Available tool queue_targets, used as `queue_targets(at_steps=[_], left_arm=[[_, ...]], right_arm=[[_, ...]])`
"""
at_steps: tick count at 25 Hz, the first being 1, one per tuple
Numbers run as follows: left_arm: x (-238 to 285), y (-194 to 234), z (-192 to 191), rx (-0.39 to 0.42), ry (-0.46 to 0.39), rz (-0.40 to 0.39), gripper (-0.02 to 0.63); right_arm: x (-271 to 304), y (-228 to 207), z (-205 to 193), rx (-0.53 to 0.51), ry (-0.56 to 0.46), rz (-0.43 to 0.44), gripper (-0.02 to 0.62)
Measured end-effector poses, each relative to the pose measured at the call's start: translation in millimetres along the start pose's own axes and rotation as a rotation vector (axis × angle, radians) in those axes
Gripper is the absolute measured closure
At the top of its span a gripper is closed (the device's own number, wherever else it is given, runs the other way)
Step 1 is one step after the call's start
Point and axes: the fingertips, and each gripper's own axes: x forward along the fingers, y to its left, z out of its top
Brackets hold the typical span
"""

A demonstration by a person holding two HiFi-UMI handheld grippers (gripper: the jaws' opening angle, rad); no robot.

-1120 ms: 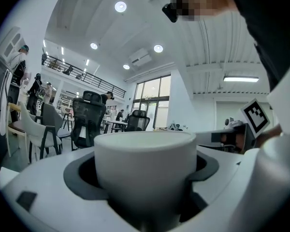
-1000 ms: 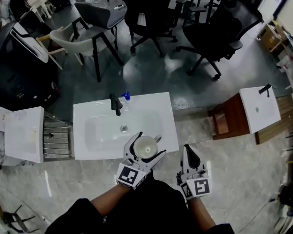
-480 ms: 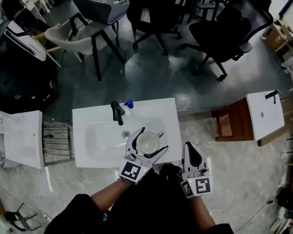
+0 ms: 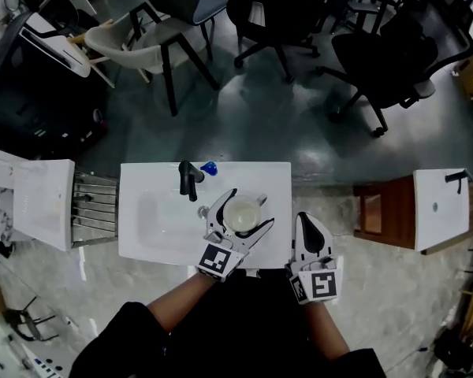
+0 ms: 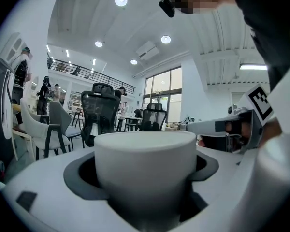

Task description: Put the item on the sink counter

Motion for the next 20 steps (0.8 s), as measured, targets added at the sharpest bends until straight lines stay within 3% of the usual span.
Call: queue_targets(at_steps=[7, 9, 12, 15, 20], left_arm=[[60, 13, -17, 0.008, 0.029, 0.061, 0.15], [75, 19, -22, -0.001, 0.052, 0.067, 0.15], [91, 31, -48, -0.018, 0.058, 0.093, 0.15], [105, 42, -73, 0.015, 0.075, 0.118, 0.15], [125, 59, -117, -0.001, 0.147, 0.167, 0.15]], right_arm=[[44, -29, -4, -0.002, 0.073, 0.088, 0.563], [54, -39, -5, -0.013, 0.039, 0.082, 0.563], [62, -53, -19, -0.023, 0.067, 0.072, 0.563], [69, -68, -28, -0.034, 0.118, 0.064, 0.563], [79, -90, -26, -0.018, 0.061, 0.067, 0.563]])
